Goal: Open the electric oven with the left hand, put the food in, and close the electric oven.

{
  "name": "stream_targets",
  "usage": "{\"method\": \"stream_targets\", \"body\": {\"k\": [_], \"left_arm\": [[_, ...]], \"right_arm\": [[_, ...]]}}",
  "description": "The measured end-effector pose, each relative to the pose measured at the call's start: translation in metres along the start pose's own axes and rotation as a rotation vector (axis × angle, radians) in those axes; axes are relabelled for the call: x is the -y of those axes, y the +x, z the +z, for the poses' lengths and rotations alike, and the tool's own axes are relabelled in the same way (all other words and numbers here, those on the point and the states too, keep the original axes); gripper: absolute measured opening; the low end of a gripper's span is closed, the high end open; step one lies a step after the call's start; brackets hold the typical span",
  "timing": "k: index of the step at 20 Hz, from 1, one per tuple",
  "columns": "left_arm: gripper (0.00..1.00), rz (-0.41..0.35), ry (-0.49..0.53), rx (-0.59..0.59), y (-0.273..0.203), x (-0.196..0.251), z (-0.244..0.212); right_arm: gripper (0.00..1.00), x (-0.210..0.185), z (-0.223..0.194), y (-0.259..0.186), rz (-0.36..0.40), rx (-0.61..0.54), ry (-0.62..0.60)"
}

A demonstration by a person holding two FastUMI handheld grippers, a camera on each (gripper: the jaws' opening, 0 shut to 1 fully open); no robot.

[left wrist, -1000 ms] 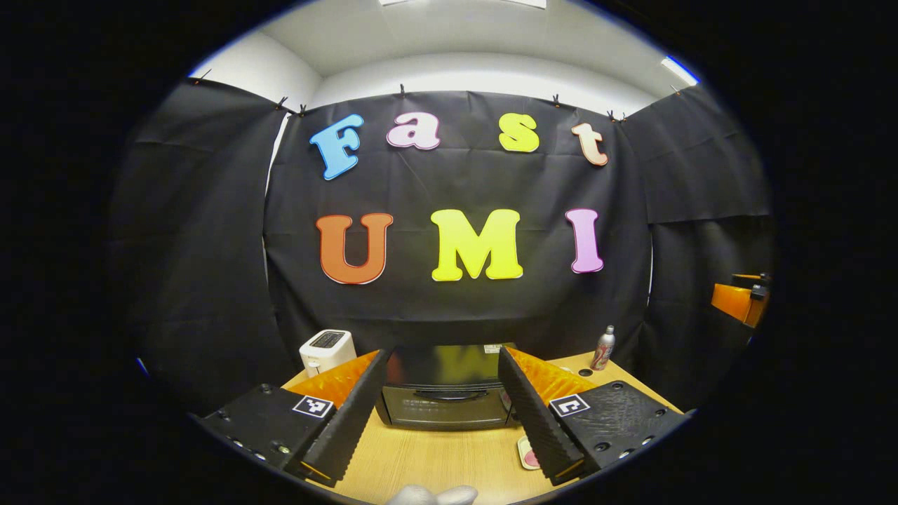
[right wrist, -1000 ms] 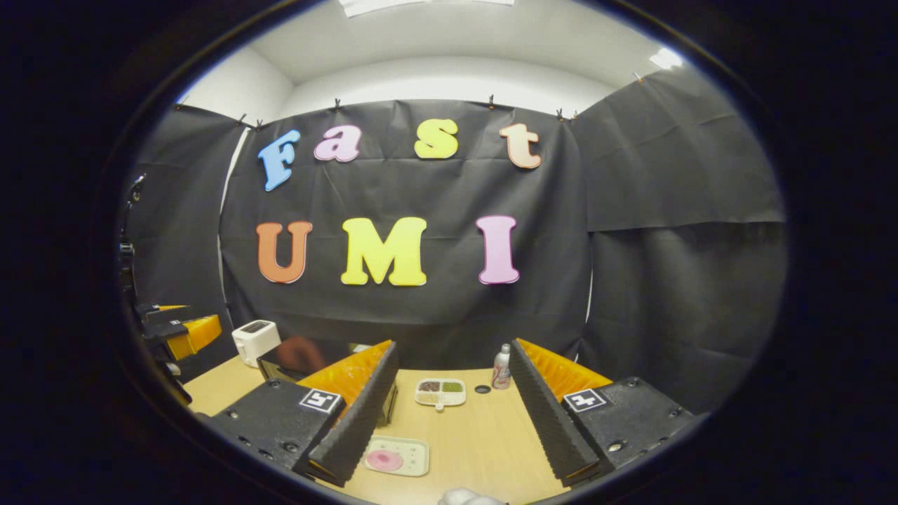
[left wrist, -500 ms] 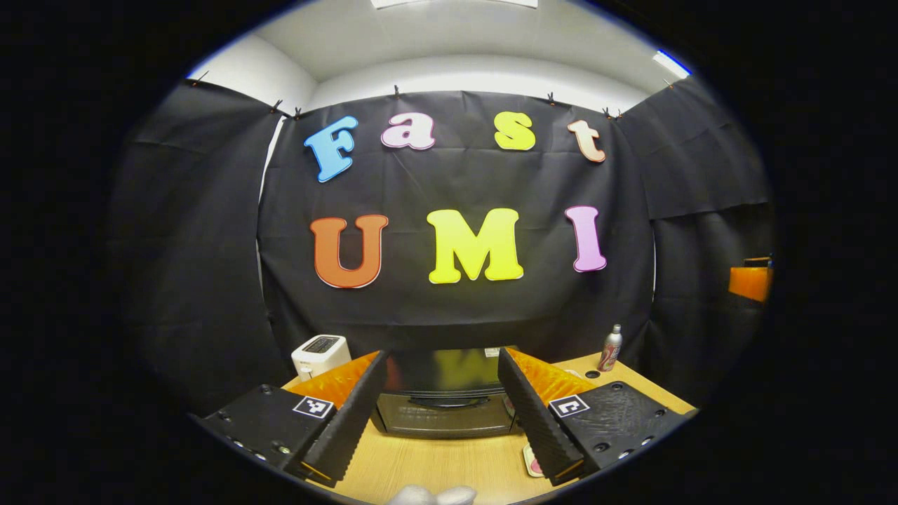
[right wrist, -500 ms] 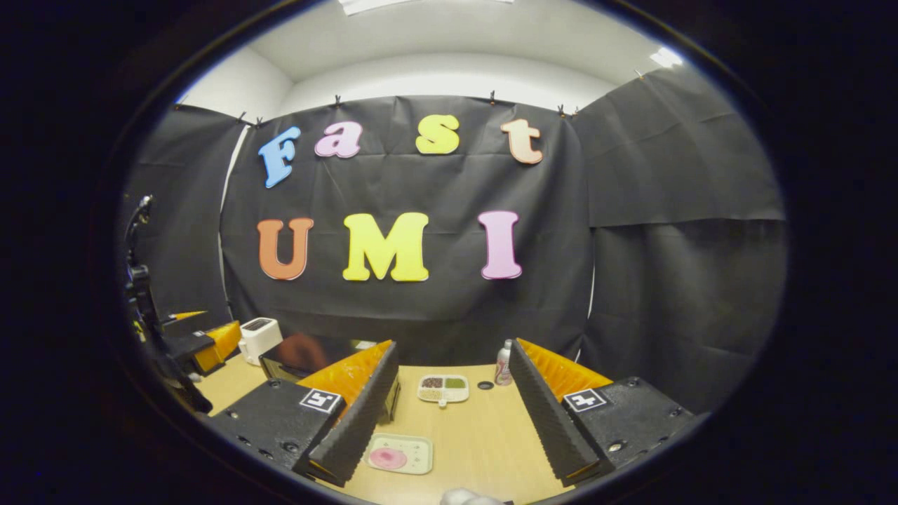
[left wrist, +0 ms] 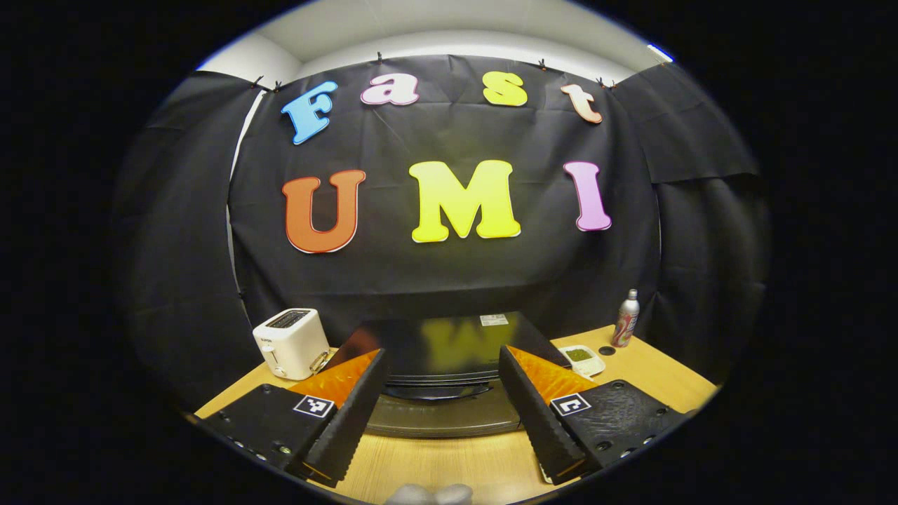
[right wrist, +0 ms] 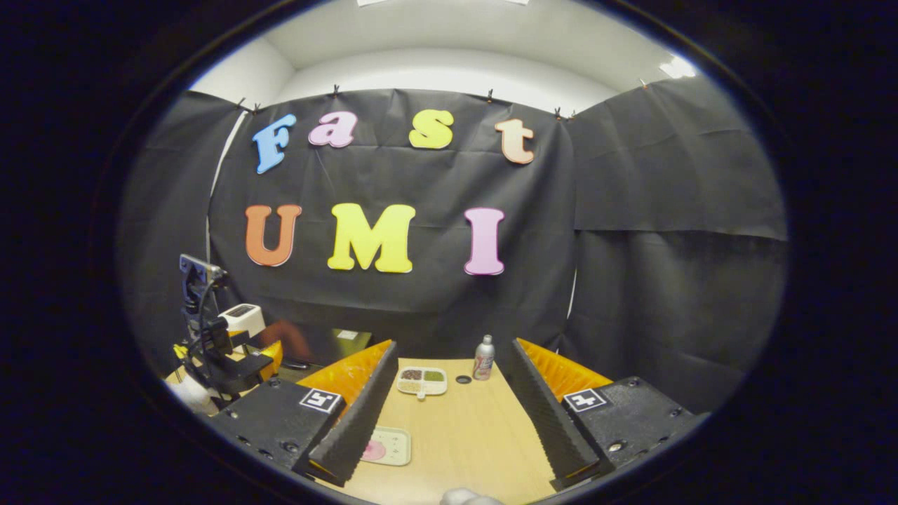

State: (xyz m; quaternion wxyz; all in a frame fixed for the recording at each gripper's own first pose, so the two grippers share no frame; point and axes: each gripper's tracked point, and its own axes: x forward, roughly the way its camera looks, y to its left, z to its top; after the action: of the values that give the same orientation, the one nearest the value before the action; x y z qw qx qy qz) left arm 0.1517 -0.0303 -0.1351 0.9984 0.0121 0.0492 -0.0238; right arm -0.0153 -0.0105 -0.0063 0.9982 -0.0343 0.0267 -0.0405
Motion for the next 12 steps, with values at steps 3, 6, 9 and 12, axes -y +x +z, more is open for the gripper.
{"method": "stream_targets", "body": {"k": [3, 6, 9, 12], "left_arm": [[0.96, 0.005, -0.011, -0.050, 0.028, -0.007, -0.025], [0.96, 0.016, 0.002, -0.087, 0.049, -0.011, -0.043], [0.97, 0.011, -0.014, -0.131, 0.056, -0.010, -0.060], [0.97, 0.003, -0.009, -0.120, 0.062, -0.010, -0.057]], "right_arm": [[0.97, 0.000, -0.003, -0.002, -0.015, -0.021, 0.017], [0.97, -0.002, -0.013, 0.001, -0.020, -0.058, 0.014], [0.97, -0.009, -0.014, 0.003, -0.013, -0.066, 0.014], [0.98, -0.019, -0.018, 0.003, 0.008, -0.075, 0.021]]}}
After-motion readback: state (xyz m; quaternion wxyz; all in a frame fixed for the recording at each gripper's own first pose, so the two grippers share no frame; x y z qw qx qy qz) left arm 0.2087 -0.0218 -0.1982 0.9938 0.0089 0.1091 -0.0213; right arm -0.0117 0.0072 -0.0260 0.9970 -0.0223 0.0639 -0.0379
